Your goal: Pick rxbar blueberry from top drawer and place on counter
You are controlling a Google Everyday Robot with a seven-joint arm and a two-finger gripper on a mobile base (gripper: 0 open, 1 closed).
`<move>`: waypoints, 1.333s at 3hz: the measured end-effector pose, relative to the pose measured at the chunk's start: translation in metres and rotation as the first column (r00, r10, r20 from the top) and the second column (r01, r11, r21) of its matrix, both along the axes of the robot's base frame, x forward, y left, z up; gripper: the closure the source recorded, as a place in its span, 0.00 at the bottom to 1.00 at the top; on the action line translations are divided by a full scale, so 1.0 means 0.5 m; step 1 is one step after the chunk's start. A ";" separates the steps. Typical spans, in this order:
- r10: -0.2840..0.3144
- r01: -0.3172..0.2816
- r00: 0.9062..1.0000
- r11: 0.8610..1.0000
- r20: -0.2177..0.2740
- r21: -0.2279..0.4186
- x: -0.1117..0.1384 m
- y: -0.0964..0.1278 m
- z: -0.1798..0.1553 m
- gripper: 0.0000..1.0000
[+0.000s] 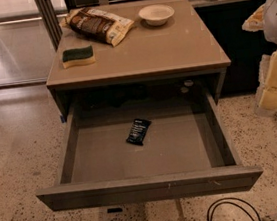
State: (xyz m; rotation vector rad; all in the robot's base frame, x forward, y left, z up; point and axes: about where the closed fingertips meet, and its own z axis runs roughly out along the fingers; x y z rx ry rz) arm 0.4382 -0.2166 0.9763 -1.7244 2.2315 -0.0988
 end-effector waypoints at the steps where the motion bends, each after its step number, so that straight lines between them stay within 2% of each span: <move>1: 0.000 0.000 1.000 1.000 0.000 0.000 0.000 0.000 0.000 0.00; 2: 0.013 -0.013 1.000 1.000 0.000 0.023 0.004 0.008 -0.006 0.00; 3: 0.098 -0.095 0.995 0.992 -0.035 0.087 0.036 0.070 -0.062 0.00; 4: 0.205 -0.192 0.974 0.972 -0.092 0.131 0.063 0.161 -0.130 0.00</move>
Offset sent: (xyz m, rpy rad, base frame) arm 0.0044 0.0079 -0.0125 0.0533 0.0248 0.0321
